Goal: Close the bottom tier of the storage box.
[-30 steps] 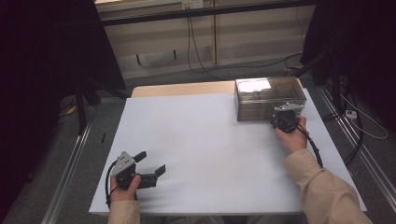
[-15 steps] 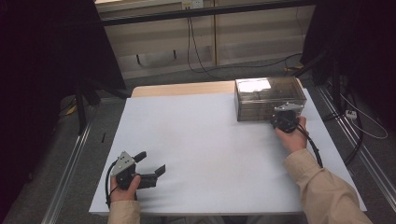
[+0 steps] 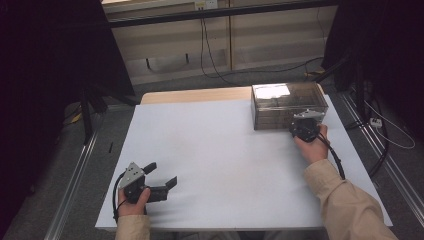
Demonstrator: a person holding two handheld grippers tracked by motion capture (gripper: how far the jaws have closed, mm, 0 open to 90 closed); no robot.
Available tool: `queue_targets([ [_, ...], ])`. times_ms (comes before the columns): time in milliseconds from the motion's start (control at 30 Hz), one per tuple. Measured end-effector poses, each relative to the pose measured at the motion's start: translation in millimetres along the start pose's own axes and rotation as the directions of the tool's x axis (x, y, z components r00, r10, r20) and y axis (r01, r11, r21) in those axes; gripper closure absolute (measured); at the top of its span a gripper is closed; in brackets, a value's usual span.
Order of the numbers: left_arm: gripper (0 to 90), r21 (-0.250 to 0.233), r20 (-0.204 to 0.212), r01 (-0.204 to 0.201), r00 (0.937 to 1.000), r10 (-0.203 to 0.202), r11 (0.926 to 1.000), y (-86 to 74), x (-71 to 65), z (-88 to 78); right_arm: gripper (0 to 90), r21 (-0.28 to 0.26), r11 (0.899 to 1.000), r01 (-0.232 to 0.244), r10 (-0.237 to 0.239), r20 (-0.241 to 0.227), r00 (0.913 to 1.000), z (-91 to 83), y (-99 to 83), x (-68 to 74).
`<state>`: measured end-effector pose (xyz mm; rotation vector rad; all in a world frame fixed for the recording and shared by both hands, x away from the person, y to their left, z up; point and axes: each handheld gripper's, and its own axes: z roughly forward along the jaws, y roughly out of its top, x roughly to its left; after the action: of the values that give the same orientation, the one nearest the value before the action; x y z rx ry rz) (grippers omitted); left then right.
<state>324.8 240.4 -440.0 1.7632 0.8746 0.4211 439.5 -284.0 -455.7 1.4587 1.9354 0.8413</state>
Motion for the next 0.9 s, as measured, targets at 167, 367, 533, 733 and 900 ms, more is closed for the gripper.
queue_targets([
  [167, 2.9, 0.002, 0.003, -0.002, 1.0, 0.002, 1.0, 0.0, -0.4, 0.7, 90.0, -0.002, 1.0, -0.003, 0.003, 0.003, 1.0, 0.8, 0.1, 0.4],
  [367, 2.9, 0.002, 0.004, 0.0, 1.0, 0.0, 1.0, -0.1, -0.4, 0.6, 90.0, -0.005, 1.0, -0.004, 0.004, 0.004, 1.0, 1.3, 0.2, 0.2],
  [533, 2.8, 0.004, 0.001, -0.005, 1.0, 0.005, 1.0, -0.2, -0.4, 0.9, 90.0, -0.007, 1.0, -0.005, 0.005, 0.005, 1.0, 1.4, 0.2, 0.3],
  [733, 2.8, 0.004, 0.003, -0.005, 1.0, 0.005, 1.0, -0.2, 0.0, 1.4, 90.0, -0.008, 1.0, -0.001, 0.001, 0.009, 1.0, 1.8, 0.1, 0.4],
  [900, 2.8, 0.007, 0.004, -0.006, 1.0, 0.006, 1.0, -0.2, -0.3, 2.0, 90.0, -0.011, 1.0, -0.002, 0.002, 0.01, 0.9999, 1.9, 0.5, 0.6],
])
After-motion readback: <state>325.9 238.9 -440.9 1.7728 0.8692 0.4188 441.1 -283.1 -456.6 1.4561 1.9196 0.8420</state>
